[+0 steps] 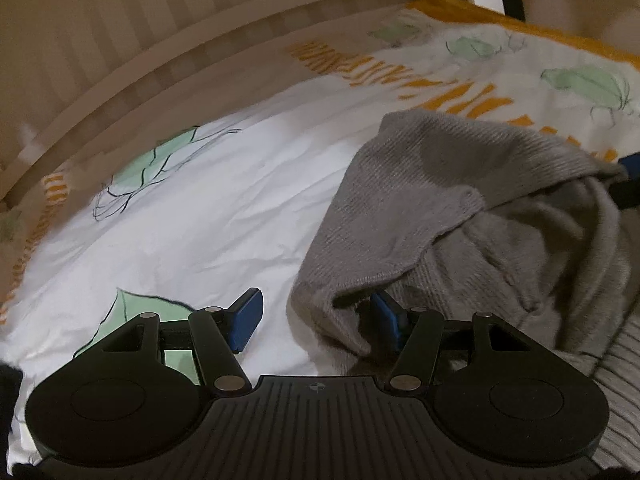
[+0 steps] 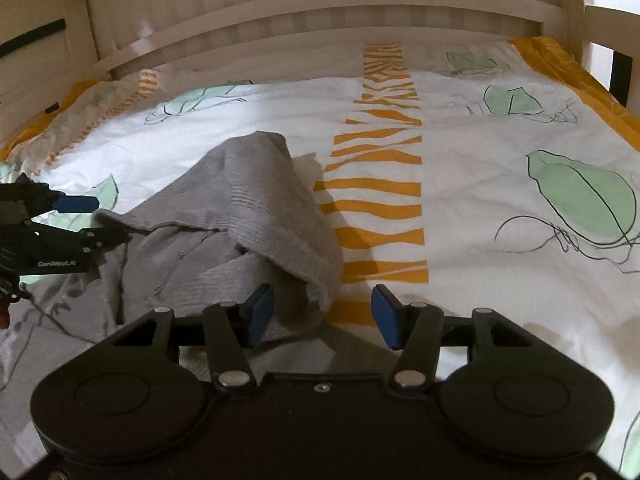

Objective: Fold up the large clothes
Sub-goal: 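Lift the hem with both tools, fold it toward the hood, open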

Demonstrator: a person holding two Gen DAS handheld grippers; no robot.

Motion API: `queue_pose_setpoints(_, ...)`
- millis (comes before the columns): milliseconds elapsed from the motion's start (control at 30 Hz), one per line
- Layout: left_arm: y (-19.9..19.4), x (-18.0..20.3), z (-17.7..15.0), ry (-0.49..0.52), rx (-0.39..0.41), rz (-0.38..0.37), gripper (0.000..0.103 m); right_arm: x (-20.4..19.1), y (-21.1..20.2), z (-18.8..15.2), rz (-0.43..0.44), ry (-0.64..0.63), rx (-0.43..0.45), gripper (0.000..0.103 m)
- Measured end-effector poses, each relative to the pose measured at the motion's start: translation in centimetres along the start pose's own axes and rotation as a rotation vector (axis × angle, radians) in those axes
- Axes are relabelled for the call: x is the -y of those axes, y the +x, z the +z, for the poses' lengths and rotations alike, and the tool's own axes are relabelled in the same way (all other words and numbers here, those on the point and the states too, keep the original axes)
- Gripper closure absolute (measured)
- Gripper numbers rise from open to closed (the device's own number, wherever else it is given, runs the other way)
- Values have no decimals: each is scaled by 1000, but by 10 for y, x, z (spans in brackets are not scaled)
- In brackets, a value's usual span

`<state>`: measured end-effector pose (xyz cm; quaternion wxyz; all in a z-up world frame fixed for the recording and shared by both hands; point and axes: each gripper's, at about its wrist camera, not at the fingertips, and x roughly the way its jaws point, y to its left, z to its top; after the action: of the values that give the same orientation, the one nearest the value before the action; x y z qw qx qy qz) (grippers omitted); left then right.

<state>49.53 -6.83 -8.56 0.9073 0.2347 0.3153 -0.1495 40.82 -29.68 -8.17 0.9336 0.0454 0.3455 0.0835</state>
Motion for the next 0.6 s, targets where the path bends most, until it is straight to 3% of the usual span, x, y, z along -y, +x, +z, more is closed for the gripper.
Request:
queue_pose_setpoints(67, 3, 1, 3, 0, 9, -4, 56, 1, 4, 1, -3, 6, -2, 43)
queue_pose_setpoints(133, 0, -3, 6, -34, 42, -27, 94, 2, 7, 2, -2, 15, -5, 43)
queue_pose_setpoints(233, -21, -20, 6, -173, 147, -22, 95, 1, 8, 4, -7, 8, -9, 43)
queue_pose_setpoints(300, -35, -33, -2, -232, 175, -14, 95, 0, 7, 7, -6, -4, -8, 43)
queue_pose_setpoints(533, -42, -55, -40, -237, 121, -12, 91, -9, 9, 18, 0, -45, 0, 43)
queue_pose_setpoints(600, -38, -55, -49, -246, 100, -12, 91, -12, 10, 20, 2, -66, -8, 53)
